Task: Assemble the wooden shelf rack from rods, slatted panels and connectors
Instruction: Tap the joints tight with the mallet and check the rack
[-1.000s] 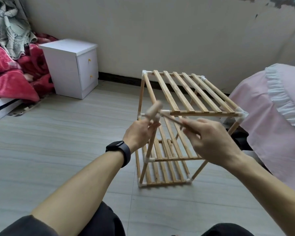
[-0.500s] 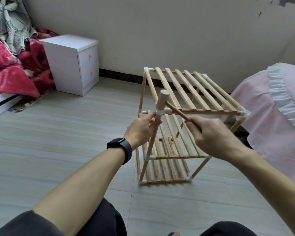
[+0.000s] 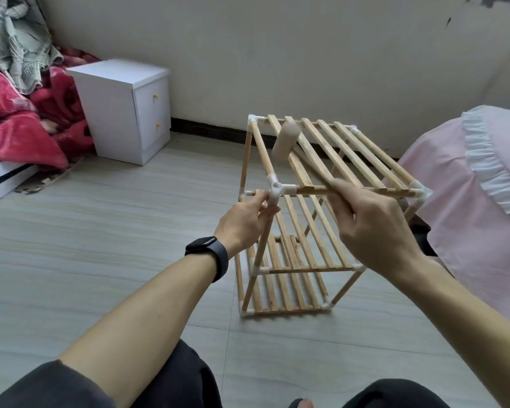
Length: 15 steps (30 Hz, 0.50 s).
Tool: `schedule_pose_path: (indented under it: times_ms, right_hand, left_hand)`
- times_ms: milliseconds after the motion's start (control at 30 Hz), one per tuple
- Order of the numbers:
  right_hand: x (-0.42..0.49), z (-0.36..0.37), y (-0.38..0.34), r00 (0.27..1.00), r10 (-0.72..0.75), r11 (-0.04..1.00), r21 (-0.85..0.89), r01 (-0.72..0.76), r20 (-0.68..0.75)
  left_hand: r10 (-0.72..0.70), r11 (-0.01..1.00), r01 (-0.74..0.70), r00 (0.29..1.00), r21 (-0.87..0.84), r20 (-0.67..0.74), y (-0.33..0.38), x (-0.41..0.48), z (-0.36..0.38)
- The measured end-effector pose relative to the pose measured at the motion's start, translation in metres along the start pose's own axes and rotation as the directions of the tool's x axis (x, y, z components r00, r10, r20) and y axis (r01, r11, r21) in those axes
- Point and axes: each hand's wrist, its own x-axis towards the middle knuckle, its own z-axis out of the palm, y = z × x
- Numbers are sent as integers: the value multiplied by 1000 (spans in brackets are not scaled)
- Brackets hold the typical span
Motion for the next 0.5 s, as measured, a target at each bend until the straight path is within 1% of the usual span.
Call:
schedule_pose_path:
  times_ms: [33,67,100,133,167,200,233,267,300,333,400,433,500]
  right_hand:
    - [-1,2,3,991,35,998,-51,-28,131]
    - [-2,1,3,988,53,998,-48,-46,142]
    - [-2,1,5,999,32,999,-15,-32,28]
    - [-2,0,5,994,-2,1000,26,5,-113]
    - [-1,0,4,977,-15,998,56,28,-214]
    - [-2,1,5,977,-7,998,53,19,-212]
    - [-2,2,6,994,10,1000,16,-8,-111]
    - [-3,5,6,995,72,997,-31,-70,65]
    - [-4,6,8,969,143,989,-54,-134,203]
    - [-4,5,9,953,182,983,-13,-184,240]
    - [4,1,9,967,222,951,192,-243,123]
    - [9,-1,6,961,265,914,296,-276,78]
    - [20,-2,0,928,361,813,459,-359,88]
  left_hand:
    - [-2,1000,2,1000,-1,-5,0,0,0]
    - [-1,1000,1,1000,3,-4,0,0,1]
    - [1,1000,-1,1000,11,-1,0,0,1]
    - [1,1000,-1,1000,19,0,0,0,1]
    - [1,1000,-1,1000,22,0,0,0,1]
    - [2,1000,-2,1000,20,0,0,0,1]
    - [1,1000,0,1000,16,-1,0,0,0]
    - [-4,1000,4,1000,15,-7,0,-1,0]
    - [-8,1000,8,1000,17,-12,1,-1,0]
    - [-8,1000,8,1000,21,-8,1,-1,1]
    - [-5,1000,5,1000,23,-7,0,0,1]
    - [-4,1000,4,1000,22,-7,0,0,1]
    - [-1,1000,1,1000,15,-9,1,0,1]
